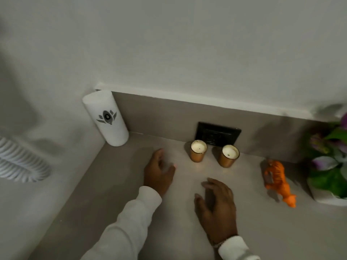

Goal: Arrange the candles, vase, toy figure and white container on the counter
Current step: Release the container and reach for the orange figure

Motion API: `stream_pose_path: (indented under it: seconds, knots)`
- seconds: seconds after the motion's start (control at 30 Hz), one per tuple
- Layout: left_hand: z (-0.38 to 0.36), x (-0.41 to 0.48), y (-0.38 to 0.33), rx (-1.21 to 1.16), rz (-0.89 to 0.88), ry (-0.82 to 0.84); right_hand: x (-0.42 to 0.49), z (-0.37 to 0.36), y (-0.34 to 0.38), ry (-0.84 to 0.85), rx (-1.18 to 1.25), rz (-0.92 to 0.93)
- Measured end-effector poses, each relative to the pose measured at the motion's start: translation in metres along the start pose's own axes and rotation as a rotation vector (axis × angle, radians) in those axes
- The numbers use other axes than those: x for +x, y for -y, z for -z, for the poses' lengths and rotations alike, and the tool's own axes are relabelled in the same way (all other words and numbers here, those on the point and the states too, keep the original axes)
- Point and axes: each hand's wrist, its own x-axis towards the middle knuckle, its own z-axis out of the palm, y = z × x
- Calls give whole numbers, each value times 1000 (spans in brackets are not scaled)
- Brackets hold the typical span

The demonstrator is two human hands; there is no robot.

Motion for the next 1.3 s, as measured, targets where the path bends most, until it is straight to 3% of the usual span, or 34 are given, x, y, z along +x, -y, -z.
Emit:
stream_pose_path:
  seconds: [0.1, 0.2, 0.53, 0.83, 1.0, 1.07, 1.17, 1.3]
  knots:
    - [-27, -4, -1, 25, -65, 165, 6, 12, -15, -216, 106, -291]
    - [-50, 2, -3, 82, -156, 121, 30, 9, -22, -293, 181, -389]
    - [-77, 30, -2, 188, -350, -160, 90, 3, -32, -324, 216, -342]
    - [-73, 12, -3, 155, -278, -160, 87, 10, -27, -249, 258, -374]
    - [-78, -41, 1, 100, -381, -212, 16, 39, -7, -280, 354, -206]
    - [-92, -64, -6, 31, -453, -122, -11, 61, -9, -428, 383, -105]
    - [-125, -87, -25, 3, -602, 139, -28, 105, -32, -678, 311, 26]
    - [-177, -104, -38, 34, -643, 471, -19, 158, -92, -858, 142, -39]
